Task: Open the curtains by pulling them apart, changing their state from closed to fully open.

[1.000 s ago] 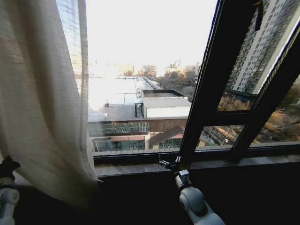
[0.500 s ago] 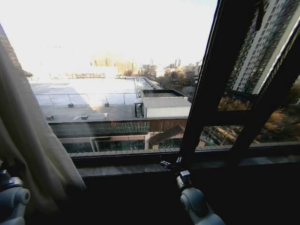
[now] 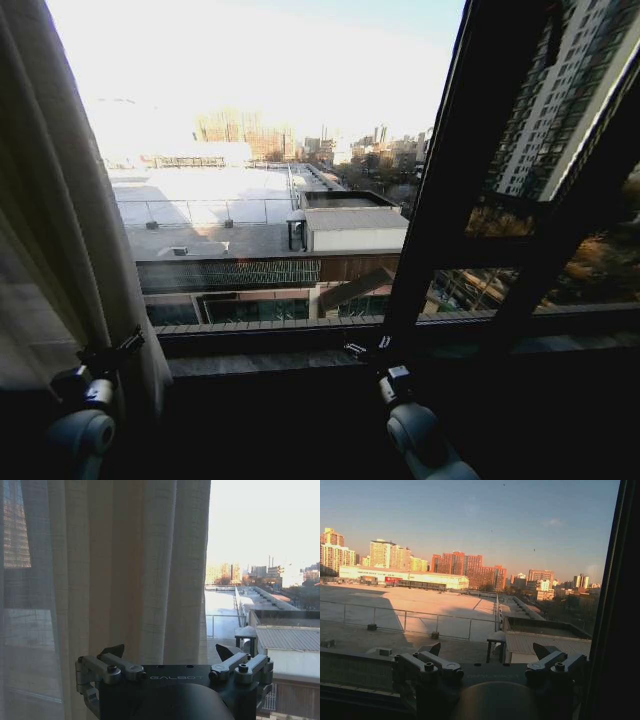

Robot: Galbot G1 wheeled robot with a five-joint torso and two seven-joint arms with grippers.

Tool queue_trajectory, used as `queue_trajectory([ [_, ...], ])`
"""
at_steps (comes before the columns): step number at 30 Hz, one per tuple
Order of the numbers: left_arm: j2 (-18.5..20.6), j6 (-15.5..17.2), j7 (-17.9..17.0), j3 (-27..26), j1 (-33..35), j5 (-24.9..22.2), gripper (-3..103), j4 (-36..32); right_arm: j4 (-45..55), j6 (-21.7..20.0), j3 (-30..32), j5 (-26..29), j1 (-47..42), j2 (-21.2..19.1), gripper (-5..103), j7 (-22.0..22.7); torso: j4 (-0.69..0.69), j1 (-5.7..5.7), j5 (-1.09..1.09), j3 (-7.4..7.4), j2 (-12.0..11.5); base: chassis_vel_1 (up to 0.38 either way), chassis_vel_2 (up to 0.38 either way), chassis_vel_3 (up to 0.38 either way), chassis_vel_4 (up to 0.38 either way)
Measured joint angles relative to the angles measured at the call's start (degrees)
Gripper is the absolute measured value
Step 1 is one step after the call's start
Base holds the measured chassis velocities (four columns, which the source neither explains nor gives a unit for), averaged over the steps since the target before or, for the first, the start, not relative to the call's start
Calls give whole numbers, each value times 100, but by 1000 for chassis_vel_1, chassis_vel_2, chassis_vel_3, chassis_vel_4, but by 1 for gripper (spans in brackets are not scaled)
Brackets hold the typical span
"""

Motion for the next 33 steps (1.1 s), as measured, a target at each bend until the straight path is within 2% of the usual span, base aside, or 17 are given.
queue_trajectory([
  [4,236,-150,225,77,-216,-80,100,348,8,9,6,-2,-5,-1,100,1,-1,0,0,0,0,0,0,0,0],
  [6,453,-298,528,157,-399,-148,100,637,18,19,11,-2,-4,-3,100,4,0,0,-1,0,0,0,0,0,0],
  [9,643,-457,707,293,-612,-176,100,904,20,26,20,-3,-5,-8,100,11,1,0,-1,1,0,0,0,0,0],
  [16,922,-552,809,598,-1125,-271,103,1365,19,33,30,-17,-10,5,100,33,-1,1,-1,1,0,0,0,0,0],
  [20,1014,-547,801,735,-1346,-291,84,1548,18,36,67,-32,-13,38,100,59,0,1,-1,1,0,0,0,0,0],
  [21,1014,-547,801,735,-1346,-291,84,1548,18,36,67,-32,-13,38,100,59,0,1,-1,1,0,0,0,0,0],
  [23,1024,-547,796,749,-1354,-293,74,1608,15,40,95,-35,-20,42,100,63,0,1,-1,1,0,0,0,0,0],
  [25,1025,-547,796,749,-1354,-292,74,1619,13,40,98,-35,-20,42,100,63,0,1,-1,1,0,0,0,0,0],
  [26,1026,-547,796,747,-1354,-293,68,1646,7,41,101,-37,-21,46,100,64,0,1,-1,1,0,0,0,0,0],
  [27,1027,-549,796,742,-1353,-295,57,1666,5,41,103,-39,-21,51,100,65,0,1,-1,1,0,0,0,0,0],
  [28,1027,-549,796,742,-1353,-295,57,1666,5,41,103,-39,-21,51,100,65,0,1,-1,1,0,0,0,0,0],
  [29,1030,-550,796,734,-1353,-300,51,1678,5,41,103,-40,-21,56,100,67,0,1,-1,1,0,0,0,0,0],
  [31,1031,-551,796,732,-1353,-303,51,1681,5,41,102,-41,-21,58,100,68,0,1,-1,1,0,0,0,0,0],
  [33,1040,-551,796,720,-1356,-312,40,1688,7,41,97,-42,-13,59,100,71,0,0,-1,1,0,0,0,0,0],
])
